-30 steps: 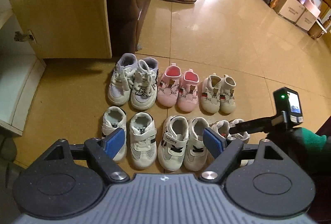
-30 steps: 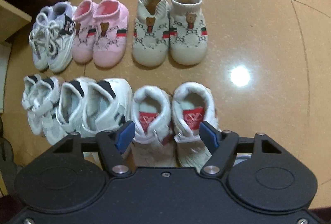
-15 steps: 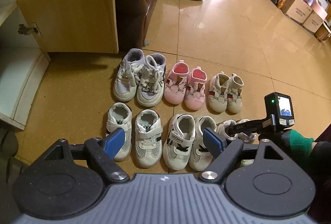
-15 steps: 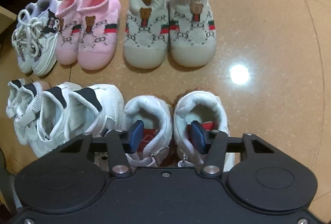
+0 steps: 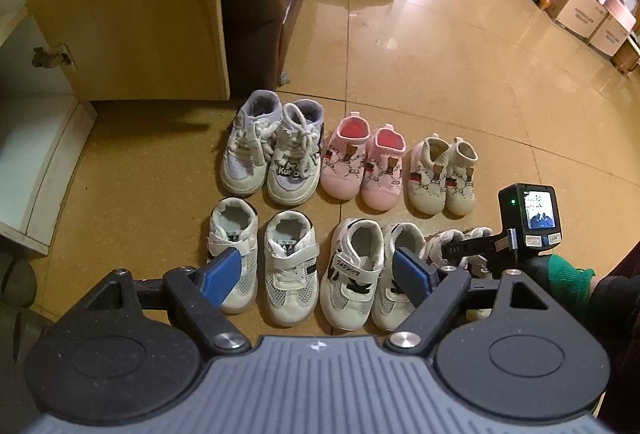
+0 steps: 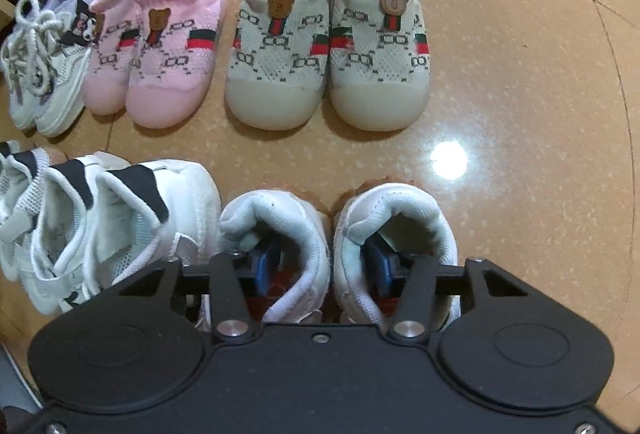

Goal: Organize scattered shoes
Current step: 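Grasp the pair of white brown-toed shoes with the right tool, then carry the white brown-toed shoes with the right tool into the shoe cabinet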

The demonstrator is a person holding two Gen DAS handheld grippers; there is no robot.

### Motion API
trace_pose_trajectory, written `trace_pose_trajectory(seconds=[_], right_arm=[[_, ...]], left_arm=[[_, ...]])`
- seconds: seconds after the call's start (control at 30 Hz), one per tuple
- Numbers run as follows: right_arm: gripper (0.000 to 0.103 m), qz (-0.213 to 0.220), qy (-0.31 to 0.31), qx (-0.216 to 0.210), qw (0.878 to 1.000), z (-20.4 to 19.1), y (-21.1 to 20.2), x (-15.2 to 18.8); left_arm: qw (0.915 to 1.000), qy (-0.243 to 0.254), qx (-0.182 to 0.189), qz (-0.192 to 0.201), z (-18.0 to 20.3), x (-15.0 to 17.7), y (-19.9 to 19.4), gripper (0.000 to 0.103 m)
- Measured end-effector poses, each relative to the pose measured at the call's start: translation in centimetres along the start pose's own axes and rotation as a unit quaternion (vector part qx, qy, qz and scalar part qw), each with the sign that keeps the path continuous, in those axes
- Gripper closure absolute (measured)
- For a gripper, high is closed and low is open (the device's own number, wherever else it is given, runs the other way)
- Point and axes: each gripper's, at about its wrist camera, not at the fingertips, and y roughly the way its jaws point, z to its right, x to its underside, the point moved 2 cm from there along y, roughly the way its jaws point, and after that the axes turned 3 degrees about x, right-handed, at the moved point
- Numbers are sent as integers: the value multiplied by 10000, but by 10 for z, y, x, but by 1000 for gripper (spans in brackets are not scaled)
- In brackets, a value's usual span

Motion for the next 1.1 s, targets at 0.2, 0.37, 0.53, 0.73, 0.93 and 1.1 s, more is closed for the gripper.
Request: trace_pose_trajectory(seconds=[0.2,0.37,0.53,0.73,0.93,1.1], right_arm=[[69,26,11,4,10000,2,-1,4],[83,182,-151,3,9997,3,-12,13],[85,388,-235,-34,9990,4,-36,33],[85,695,-234,-52,9973,9,-70,23],[86,1199,-378,-123,9920,11,-97,15],[86,1575,-583,-257,9855,-1,-123,11]], left_arm=[[10000,36,-21,7,1,1,1,20],[9998,154,-65,112,4,-5,-1,20],[9993,238,-137,242,7,-8,-4,20],[9985,368,-226,338,11,-6,-7,20],[9978,395,-386,369,8,-4,-9,20],[9975,318,-478,418,-2,-2,-14,20]])
